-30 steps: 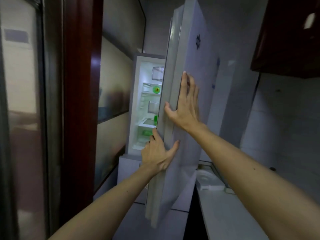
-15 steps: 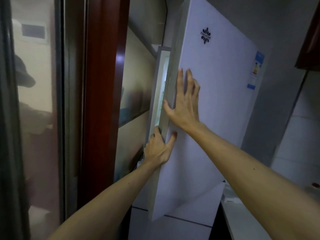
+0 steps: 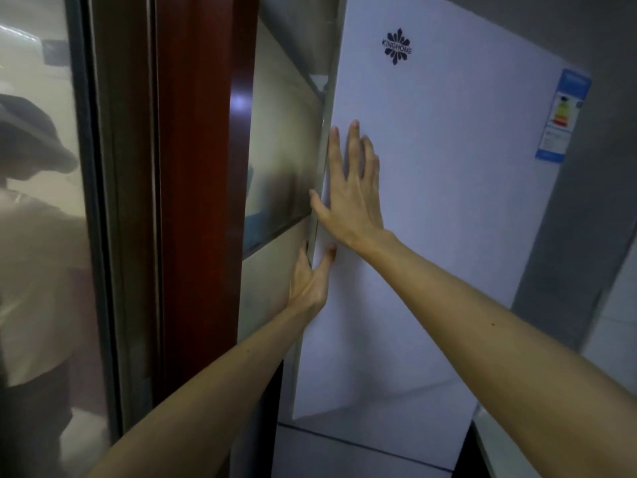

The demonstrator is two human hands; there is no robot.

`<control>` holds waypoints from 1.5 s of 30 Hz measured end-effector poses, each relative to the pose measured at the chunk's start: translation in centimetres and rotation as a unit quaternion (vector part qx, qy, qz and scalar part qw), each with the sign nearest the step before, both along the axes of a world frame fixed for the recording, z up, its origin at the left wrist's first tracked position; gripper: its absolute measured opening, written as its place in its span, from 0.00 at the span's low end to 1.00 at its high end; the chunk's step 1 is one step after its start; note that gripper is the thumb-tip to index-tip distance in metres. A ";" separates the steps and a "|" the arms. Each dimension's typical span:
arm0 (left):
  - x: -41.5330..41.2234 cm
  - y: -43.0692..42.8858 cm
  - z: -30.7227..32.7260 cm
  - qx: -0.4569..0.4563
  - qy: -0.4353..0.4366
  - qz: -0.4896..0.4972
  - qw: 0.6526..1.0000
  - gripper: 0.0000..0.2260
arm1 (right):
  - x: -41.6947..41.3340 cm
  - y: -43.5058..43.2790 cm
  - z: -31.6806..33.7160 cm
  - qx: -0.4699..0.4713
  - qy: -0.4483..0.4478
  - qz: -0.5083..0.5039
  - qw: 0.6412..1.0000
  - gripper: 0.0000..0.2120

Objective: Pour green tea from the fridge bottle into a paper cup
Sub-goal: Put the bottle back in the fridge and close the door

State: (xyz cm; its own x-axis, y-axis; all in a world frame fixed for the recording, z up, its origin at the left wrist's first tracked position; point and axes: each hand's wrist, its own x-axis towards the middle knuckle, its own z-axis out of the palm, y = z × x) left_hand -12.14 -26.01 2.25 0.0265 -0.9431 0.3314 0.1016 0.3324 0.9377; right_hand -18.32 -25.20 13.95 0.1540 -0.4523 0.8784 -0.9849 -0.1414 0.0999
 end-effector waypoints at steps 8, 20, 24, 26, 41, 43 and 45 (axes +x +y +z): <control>0.5 -6.7 0.3 -0.022 0.023 -0.024 0.999 0.34 | -0.3 -7.2 -0.4 -0.015 0.041 -0.015 0.999 0.41; -1.0 -17.3 1.4 0.010 0.098 -0.053 0.994 0.14 | -3.4 -18.3 -1.1 -0.026 0.124 0.003 0.992 0.38; -1.2 -19.9 1.2 0.056 0.082 -0.032 0.995 0.21 | -3.8 -21.2 -1.3 -0.038 0.132 -0.010 0.990 0.38; -1.0 -20.8 0.9 0.080 0.058 -0.062 0.993 0.29 | -3.9 -22.5 -1.4 -0.047 0.134 -0.011 0.990 0.38; -2.7 -25.3 1.6 0.069 0.110 -0.060 0.990 0.17 | -4.4 -27.5 -1.9 -0.072 0.126 -0.049 0.988 0.38; -2.8 -25.3 1.6 0.068 0.112 -0.065 0.989 0.17 | -4.4 -27.7 -1.9 -0.069 0.128 -0.048 0.988 0.38; -2.8 -25.3 1.7 0.066 0.109 -0.067 0.990 0.19 | -4.5 -27.7 -1.8 -0.067 0.127 -0.051 0.988 0.38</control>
State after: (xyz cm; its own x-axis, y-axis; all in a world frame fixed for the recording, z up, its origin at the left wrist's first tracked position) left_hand -14.97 -51.34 3.94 -0.0442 -0.9776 0.2056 0.3412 0.1787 0.9229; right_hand -22.78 -52.85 12.14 0.3375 -0.3588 0.8703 -0.9340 -0.0122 0.3572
